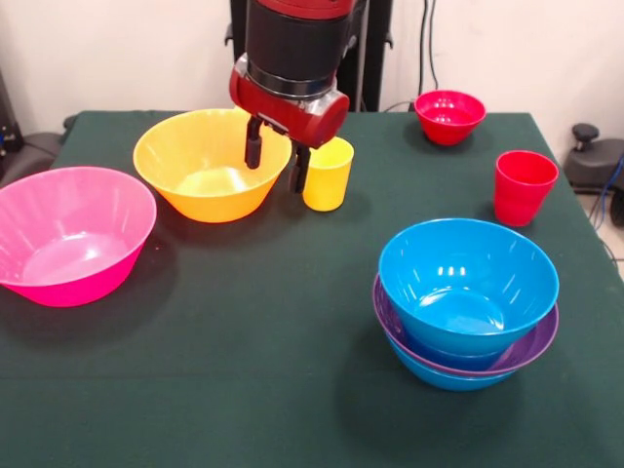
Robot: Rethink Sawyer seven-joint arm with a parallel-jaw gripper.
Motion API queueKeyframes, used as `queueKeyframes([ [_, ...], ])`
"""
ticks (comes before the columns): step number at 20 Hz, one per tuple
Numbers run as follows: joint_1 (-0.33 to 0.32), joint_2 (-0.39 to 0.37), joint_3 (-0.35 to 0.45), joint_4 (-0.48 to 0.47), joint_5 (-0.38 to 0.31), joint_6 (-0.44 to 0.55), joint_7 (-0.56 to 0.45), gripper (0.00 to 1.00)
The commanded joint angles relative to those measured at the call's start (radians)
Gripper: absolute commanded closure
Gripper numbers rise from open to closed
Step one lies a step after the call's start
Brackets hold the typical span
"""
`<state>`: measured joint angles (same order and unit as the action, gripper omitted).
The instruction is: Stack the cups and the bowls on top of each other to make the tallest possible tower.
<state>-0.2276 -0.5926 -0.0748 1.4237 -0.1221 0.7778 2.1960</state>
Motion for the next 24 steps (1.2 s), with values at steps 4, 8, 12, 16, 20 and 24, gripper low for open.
queueKeyframes([
  [4, -0.054, 0.020, 0.136, 0.077, -0.123, -0.027, -0.216, 0.00],
  [8, -0.061, 0.035, 0.142, 0.086, -0.151, -0.067, -0.195, 0.00],
  [12, -0.064, 0.048, 0.145, 0.108, -0.169, -0.106, -0.159, 0.00],
  [16, -0.065, 0.062, 0.148, 0.119, -0.181, -0.140, -0.128, 0.00],
  [20, -0.062, 0.077, 0.145, 0.114, -0.190, -0.161, -0.112, 0.00],
  [24, -0.063, 0.100, 0.142, 0.107, -0.203, -0.196, -0.100, 0.00],
])
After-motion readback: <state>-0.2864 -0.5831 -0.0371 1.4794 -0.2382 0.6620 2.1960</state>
